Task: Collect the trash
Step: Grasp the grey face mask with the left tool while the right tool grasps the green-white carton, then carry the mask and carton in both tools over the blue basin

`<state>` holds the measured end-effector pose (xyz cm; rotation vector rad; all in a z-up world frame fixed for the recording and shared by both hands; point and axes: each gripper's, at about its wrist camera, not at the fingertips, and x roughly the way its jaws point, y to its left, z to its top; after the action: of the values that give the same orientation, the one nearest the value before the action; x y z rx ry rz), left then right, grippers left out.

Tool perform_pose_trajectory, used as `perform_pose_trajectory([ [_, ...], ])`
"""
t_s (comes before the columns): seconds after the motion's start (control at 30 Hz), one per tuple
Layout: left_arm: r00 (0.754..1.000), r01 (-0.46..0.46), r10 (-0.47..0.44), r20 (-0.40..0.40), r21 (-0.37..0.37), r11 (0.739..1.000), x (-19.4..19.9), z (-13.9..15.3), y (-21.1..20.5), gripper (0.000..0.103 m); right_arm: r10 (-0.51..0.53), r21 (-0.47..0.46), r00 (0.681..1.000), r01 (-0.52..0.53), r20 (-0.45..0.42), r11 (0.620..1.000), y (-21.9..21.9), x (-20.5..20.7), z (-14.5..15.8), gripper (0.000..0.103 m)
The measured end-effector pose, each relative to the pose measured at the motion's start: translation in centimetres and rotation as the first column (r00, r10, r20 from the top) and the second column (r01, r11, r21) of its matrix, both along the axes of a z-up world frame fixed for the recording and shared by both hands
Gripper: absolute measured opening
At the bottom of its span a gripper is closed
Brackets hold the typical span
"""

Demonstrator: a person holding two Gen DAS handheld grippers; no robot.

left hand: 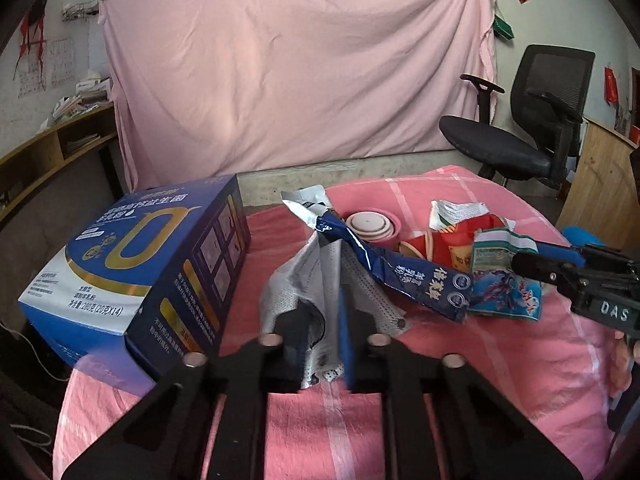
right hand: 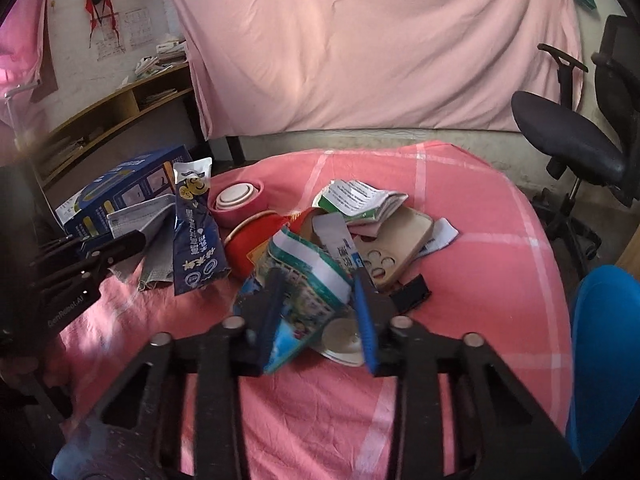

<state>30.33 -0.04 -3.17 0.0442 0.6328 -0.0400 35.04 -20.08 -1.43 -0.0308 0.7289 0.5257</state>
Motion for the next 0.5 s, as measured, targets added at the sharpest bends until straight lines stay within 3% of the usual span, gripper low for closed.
perform_pose_trajectory([
  [0.13, 0.999, 0.002, -0.004, 0.036, 0.055, 0.998, -1.9, 0.3, -1.1, 0.002, 0.002, 0.038, 1.0, -0.002, 0.0, 0.999, -0.9, -0.6, 0.1, 0.051],
  [0.33, 0.999, -0.012, 0.01, 0.05, 0.027, 1.0, -4.8, 0.9, -1.2, 0.001, 0.022, 0.077, 0.999, -0.026, 0.05, 0.997, -1.9, -2.8, 1.0, 0.045],
  [0.5, 0.996, -0.035, 0.035, 0.086, 0.001, 0.999, -6.9, 1.8, -1.6, 0.0, 0.018, 0.064, 0.988, -0.028, 0.15, 0.998, -2.2, -5.3, 1.9, 0.038],
])
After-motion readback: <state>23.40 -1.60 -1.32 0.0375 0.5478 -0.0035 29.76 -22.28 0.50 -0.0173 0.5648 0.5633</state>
